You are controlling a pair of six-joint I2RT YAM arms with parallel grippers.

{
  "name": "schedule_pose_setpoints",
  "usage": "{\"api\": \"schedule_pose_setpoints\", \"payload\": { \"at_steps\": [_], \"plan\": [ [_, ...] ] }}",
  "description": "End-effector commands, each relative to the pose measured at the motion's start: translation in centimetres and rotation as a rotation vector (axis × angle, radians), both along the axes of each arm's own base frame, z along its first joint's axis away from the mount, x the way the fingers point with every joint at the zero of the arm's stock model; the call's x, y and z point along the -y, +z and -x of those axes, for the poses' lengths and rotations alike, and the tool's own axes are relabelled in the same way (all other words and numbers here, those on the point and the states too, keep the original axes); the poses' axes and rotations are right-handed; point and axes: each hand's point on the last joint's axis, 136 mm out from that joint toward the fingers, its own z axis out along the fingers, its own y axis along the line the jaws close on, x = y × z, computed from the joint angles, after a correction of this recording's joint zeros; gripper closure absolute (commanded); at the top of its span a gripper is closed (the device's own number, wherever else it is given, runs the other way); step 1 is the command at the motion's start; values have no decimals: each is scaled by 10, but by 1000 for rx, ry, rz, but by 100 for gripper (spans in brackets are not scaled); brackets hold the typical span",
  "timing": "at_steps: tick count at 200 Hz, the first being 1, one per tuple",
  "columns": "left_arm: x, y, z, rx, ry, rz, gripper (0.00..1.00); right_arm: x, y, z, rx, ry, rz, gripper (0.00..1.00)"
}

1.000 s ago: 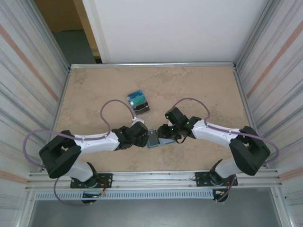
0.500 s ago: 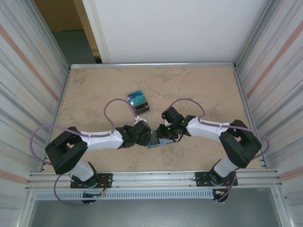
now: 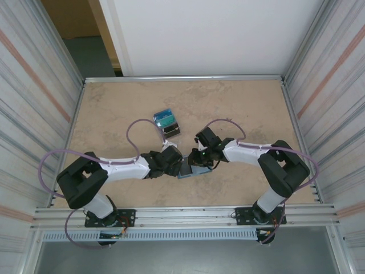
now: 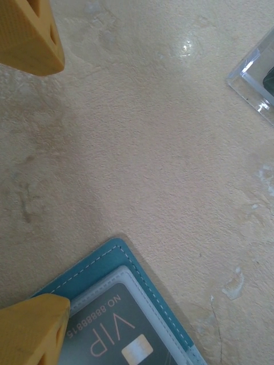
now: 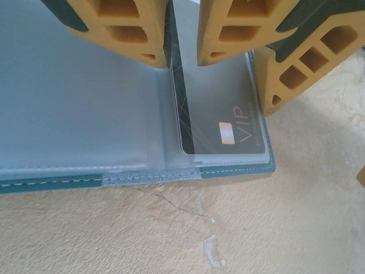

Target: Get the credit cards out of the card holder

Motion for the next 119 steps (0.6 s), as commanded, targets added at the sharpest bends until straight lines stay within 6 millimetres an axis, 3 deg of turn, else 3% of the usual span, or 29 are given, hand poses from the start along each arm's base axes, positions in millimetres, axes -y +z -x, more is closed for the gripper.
{"api": "schedule_pose_setpoints", "payload": {
  "at_steps": [1, 119],
  "plan": [
    [-2, 2, -3, 15, 15, -36, 1, -2, -6, 1, -11, 24, -9, 82],
    [-6, 0, -4, 10, 17, -69, 1, 2, -20, 4, -54, 4, -28, 85]
  ]
}}
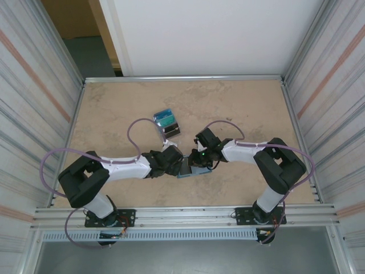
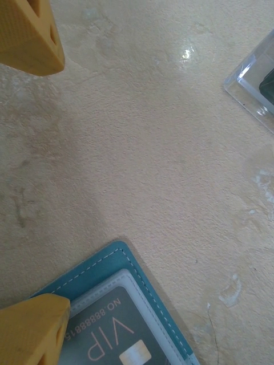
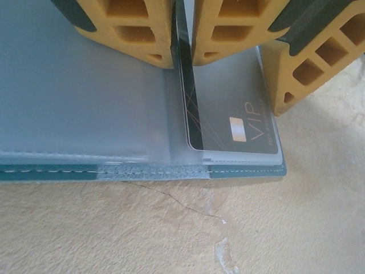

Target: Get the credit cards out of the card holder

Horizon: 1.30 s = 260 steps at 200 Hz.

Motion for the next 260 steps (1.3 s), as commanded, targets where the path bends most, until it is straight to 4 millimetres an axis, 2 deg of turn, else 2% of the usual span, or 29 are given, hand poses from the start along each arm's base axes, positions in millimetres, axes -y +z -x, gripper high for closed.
{"api": "schedule_pose_setpoints", "payload": {
  "at_steps": [1, 75, 137, 165, 202, 260],
  "plan": [
    [-5, -1, -1, 4, 9, -50, 1, 3, -9, 5, -31, 2, -4, 85],
    [-4, -3, 0, -5, 5, -61, 1, 1, -10, 7, -49, -1, -32, 86],
    [-9, -4, 1, -7, 11, -73, 1, -10, 16, 2, -27, -15, -256, 88],
    [-8, -4, 2, -8, 10, -73, 1, -10, 21, 1, -25, -18, -299, 91],
    [-8, -4, 2, -11, 8, -71, 1, -10, 22, 1, -25, -18, -319, 91],
    [-5, -2, 1, -11, 2, -64, 1, -13, 12, 1, -43, -16, -323, 89]
  ]
}}
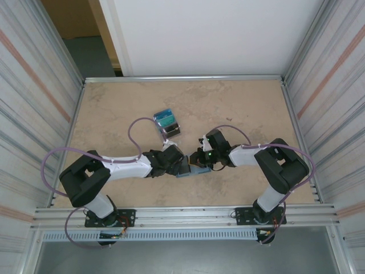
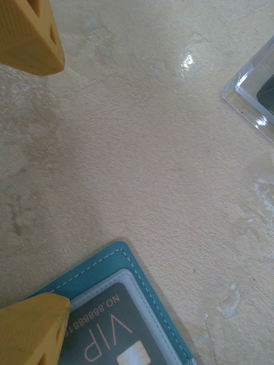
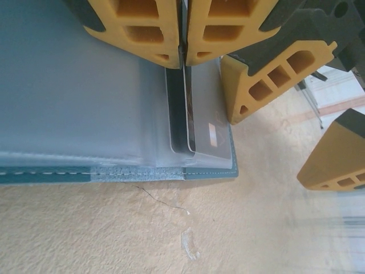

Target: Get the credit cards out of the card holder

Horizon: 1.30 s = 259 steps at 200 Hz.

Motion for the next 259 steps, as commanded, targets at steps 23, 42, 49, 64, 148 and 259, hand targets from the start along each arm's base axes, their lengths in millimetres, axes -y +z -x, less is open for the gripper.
{"api": "schedule_pose_setpoints", "payload": {
  "at_steps": [23, 42, 49, 64, 148, 259],
  "plan": [
    [-2, -3, 4, -18, -9, -36, 1, -9, -1, 1, -15, 27, -53, 88],
    [-1, -2, 3, -17, -8, -33, 1, -11, -3, 1, -21, 31, -53, 89],
    [0, -2, 3, -17, -10, -34, 1, -10, -5, 2, -25, 30, -51, 90],
    [0, -1, 2, -15, -10, -32, 1, -9, -6, 2, -25, 25, -45, 91],
    [-4, 0, 2, -12, -3, -58, 1, 13, -6, -2, 1, -13, 47, 95],
    [-6, 3, 0, 4, 0, -71, 1, 33, -7, -3, 28, -36, 162, 95]
  ]
}}
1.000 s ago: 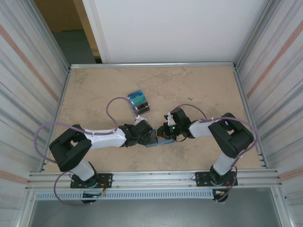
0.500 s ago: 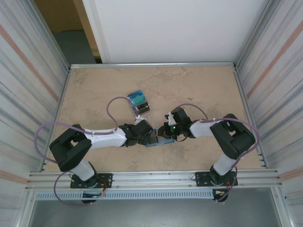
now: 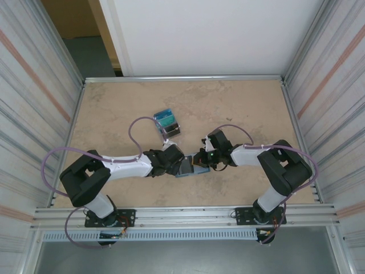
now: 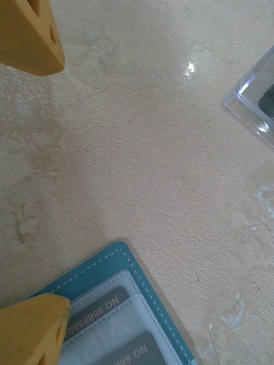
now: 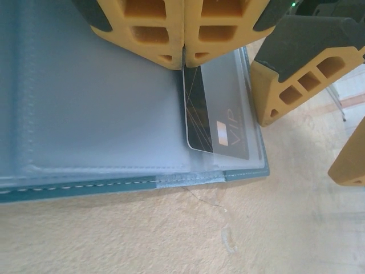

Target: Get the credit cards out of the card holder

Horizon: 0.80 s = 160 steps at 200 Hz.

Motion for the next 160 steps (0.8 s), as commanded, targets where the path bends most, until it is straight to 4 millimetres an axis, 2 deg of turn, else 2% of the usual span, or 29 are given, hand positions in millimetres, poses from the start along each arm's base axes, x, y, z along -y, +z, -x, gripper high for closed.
{"api": "schedule_pose_setpoints", "payload": {
  "at_steps": [1, 31, 65, 125, 160],
  "plan": [
    [-3, 2, 0, 7, -5, -42, 1, 12, 0, -2, 20, -8, 70, 95],
    [0, 10, -3, 28, -14, -30, 1, 14, 4, -4, 38, -9, 92, 95],
    [7, 29, -11, 84, -33, -2, 1, 13, 6, -5, 50, -7, 106, 95],
    [25, 44, -39, 155, -53, 51, 1, 15, 2, -8, 59, -52, 153, 96],
    [37, 57, -47, 181, -102, 59, 1, 14, 1, -12, 66, -81, 154, 98]
  ]
}}
